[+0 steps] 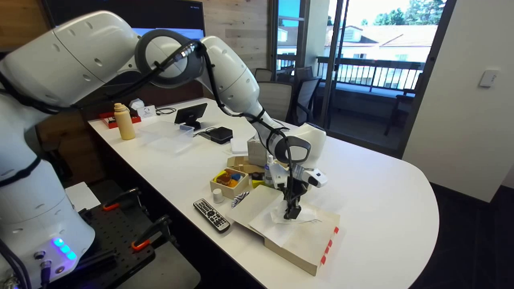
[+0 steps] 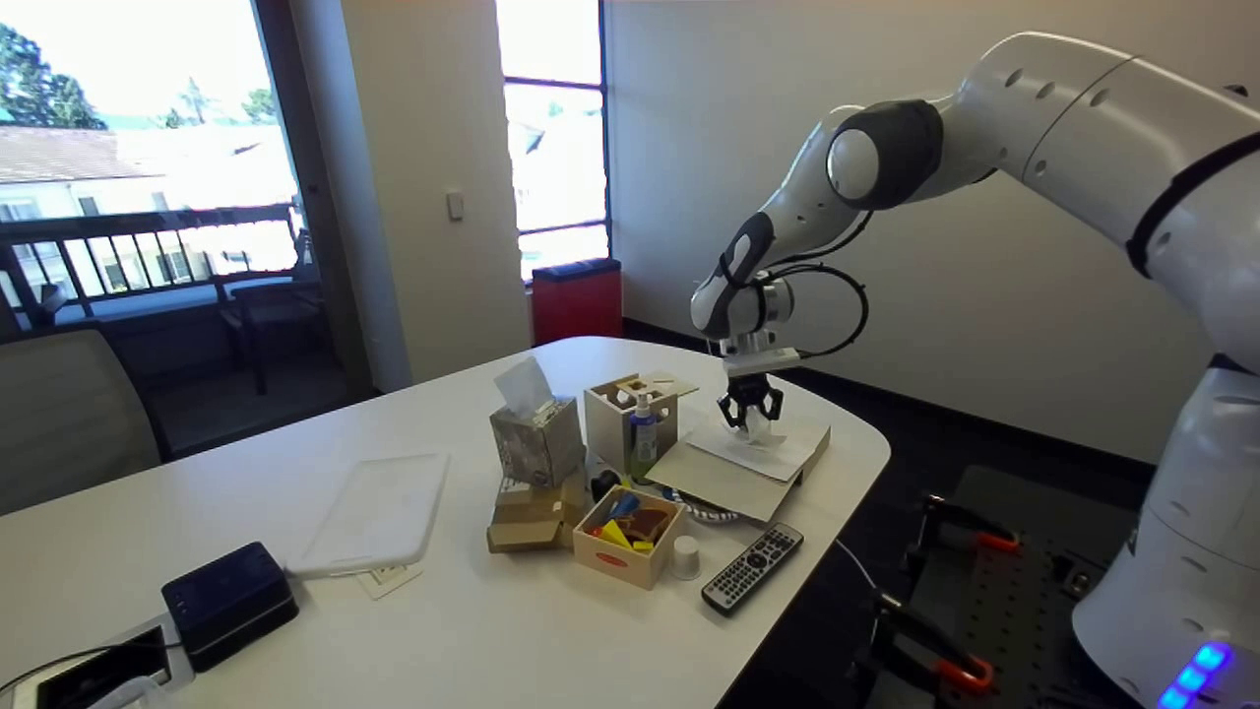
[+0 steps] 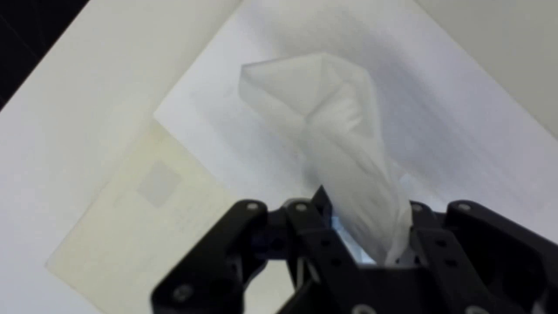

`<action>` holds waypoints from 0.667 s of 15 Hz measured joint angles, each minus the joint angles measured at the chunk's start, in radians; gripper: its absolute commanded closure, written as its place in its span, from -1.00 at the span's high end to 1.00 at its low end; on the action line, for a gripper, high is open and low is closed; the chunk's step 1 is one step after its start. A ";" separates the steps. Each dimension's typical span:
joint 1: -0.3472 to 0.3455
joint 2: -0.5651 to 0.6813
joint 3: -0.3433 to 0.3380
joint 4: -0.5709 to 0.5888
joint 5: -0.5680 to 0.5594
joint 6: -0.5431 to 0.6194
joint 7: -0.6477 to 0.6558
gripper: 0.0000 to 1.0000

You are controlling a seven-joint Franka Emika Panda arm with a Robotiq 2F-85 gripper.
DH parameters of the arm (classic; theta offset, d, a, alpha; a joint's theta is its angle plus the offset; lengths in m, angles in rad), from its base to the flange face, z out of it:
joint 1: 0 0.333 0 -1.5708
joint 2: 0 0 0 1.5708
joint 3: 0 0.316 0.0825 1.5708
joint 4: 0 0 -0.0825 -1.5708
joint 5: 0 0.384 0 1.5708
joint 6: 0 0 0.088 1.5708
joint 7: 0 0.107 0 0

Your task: Use the napkin to wipe the book

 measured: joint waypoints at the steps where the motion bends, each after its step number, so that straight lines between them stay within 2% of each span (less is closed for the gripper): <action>1: 0.003 0.000 0.006 0.000 0.000 -0.019 -0.006 -0.94; 5: 0.014 0.000 -0.005 -0.001 -0.010 -0.132 -0.003 -0.94; 10: 0.046 -0.002 -0.076 -0.008 -0.019 -0.191 0.082 -0.94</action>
